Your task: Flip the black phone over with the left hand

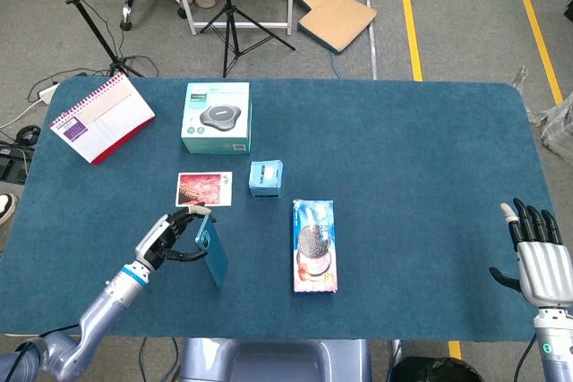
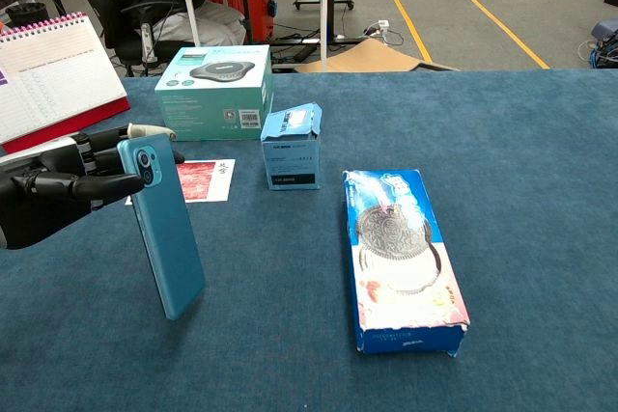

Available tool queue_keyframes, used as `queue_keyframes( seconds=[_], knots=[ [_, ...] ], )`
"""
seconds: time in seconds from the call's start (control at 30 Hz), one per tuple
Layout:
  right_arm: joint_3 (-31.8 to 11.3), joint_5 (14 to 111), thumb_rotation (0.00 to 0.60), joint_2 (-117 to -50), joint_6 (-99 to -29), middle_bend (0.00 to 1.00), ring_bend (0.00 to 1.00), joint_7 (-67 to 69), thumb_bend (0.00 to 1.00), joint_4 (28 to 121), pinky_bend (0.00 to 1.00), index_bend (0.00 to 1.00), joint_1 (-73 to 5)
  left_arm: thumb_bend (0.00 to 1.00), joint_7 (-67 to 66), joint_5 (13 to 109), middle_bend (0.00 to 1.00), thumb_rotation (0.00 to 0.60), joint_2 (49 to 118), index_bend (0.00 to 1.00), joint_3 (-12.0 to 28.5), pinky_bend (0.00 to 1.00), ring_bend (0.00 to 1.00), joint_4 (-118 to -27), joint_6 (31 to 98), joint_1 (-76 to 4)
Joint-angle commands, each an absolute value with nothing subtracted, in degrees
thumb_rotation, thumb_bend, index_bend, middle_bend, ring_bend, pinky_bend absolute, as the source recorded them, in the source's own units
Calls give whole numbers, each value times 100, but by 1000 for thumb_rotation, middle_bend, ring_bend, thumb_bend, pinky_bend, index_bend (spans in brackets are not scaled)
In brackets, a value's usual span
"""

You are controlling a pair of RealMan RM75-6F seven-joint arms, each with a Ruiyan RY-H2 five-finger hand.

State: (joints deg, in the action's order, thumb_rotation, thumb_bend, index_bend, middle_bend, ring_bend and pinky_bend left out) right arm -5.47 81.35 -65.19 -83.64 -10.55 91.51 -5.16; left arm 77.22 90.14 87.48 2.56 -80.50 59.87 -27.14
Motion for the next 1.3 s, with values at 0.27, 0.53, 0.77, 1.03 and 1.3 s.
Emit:
queue_keyframes(
  seconds=[0.27, 0.53, 0.77, 1.03, 1.3],
  knots=[
    [-547, 8149, 600, -6516, -8359, 0, 0, -987, 0, 9145, 0, 16, -522, 0, 7368, 8922, 285, 600, 8827, 328, 133, 0, 0, -7594, 5994, -2707],
    [-542, 8153, 600, -6505, -8355, 0, 0, -1001, 0, 9170, 0, 16, -524, 0, 6785, 8847, 265, 600, 8728, 301, 187, 0, 0, -7526, 6293, -2609],
    [-544, 8156, 600, -6490, -8365, 0, 0, -973, 0, 9186, 0, 15, -520, 0, 5476, 8746, 240, 600, 8574, 269, 302, 0, 0, -7421, 6714, -2460],
    [-539, 8176, 600, -6481, -8360, 0, 0, -985, 0, 9224, 0, 16, -529, 0, 3503, 8732, 234, 600, 8413, 264, 478, 0, 0, -7692, 7459, -2234],
    [-544, 8195, 600, -6442, -8377, 0, 0, -898, 0, 9264, 0, 16, -523, 0, 749, 8992, 190, 600, 7902, 217, 517, 0, 0, -8614, 8151, -2021]
  ],
)
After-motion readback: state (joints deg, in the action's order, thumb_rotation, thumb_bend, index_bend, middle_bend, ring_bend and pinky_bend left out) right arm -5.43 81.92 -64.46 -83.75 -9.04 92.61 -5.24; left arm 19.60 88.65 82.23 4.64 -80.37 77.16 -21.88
